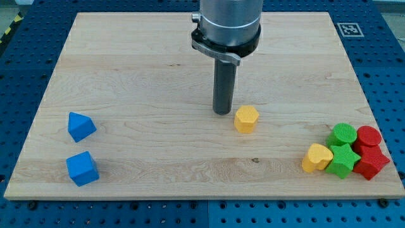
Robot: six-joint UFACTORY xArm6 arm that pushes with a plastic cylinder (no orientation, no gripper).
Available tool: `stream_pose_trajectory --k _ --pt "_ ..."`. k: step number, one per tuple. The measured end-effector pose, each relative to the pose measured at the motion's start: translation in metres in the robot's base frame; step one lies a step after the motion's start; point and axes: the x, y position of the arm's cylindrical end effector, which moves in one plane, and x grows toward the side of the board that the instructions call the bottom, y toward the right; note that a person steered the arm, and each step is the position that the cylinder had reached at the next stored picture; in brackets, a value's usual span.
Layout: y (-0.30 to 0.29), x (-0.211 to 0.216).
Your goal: Push the yellow hexagon parallel to the green circle
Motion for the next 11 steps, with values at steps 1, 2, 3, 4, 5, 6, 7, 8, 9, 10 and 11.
stream_pose_trajectory --k 1,2,3,4,5,6,7,8,9,10,11 --pt "0.032 0.009" --pt "0.043 0.024" --pt "0.02 0.029" --pt "0.015 0.033" --pt "0.066 0.033" --pt "0.074 0.038" --pt "0.052 0.039" --pt "0.047 0.056" --pt "0.08 0.069" --pt "0.099 0.069" --pt "0.105 0.069"
